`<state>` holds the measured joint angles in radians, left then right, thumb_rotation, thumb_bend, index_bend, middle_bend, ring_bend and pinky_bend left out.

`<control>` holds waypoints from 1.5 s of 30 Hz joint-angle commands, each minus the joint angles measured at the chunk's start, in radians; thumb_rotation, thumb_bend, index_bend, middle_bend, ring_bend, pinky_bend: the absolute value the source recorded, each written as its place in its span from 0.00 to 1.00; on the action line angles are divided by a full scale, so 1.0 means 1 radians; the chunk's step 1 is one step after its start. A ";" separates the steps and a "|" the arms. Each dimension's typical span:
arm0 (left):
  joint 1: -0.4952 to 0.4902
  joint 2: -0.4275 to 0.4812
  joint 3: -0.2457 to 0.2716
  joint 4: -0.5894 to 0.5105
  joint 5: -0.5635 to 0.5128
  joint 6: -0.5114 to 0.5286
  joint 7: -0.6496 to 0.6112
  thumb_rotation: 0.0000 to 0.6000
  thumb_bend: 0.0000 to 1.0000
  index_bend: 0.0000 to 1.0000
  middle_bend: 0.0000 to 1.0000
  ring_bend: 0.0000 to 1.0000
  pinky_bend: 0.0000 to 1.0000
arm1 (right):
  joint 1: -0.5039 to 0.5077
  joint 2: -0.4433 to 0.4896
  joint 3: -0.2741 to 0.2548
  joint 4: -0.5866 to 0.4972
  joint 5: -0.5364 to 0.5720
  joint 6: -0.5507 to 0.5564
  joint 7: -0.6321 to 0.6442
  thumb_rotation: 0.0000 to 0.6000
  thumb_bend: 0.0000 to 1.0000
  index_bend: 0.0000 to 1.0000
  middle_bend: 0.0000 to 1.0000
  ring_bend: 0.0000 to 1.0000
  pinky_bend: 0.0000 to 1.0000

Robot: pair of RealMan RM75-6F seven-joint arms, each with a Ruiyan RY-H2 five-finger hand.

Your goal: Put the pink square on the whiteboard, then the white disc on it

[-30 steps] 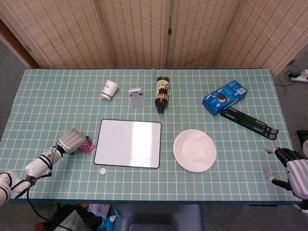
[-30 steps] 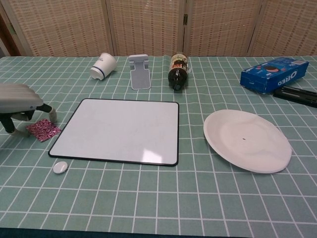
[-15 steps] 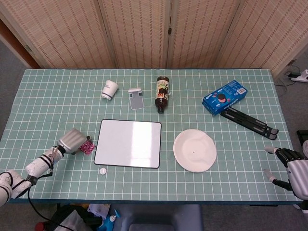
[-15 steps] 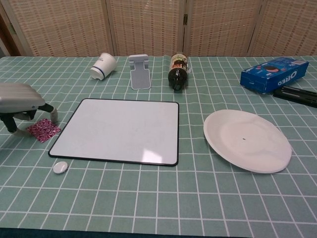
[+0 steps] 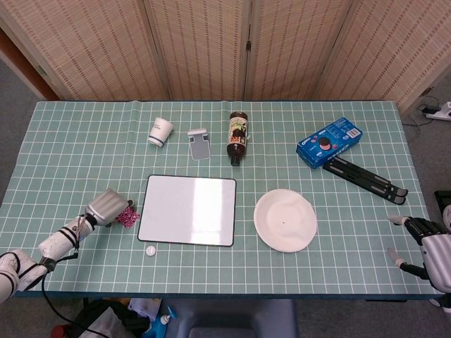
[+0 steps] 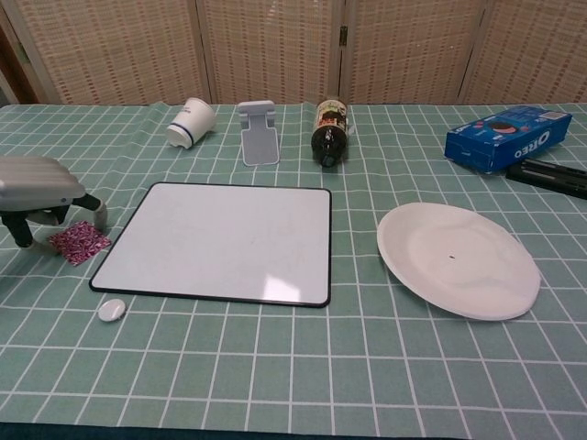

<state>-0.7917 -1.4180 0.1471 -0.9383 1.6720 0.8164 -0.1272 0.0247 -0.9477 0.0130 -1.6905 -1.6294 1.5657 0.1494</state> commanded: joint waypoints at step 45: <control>-0.084 0.074 -0.181 -0.426 -0.196 -0.037 0.288 1.00 0.25 0.34 1.00 0.97 1.00 | -0.005 -0.005 0.002 0.016 0.005 0.005 0.018 1.00 0.23 0.27 0.35 0.31 0.36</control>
<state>-0.8692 -1.3301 -0.0204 -1.3552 1.4950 0.7907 0.1414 0.0199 -0.9526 0.0150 -1.6742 -1.6246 1.5708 0.1670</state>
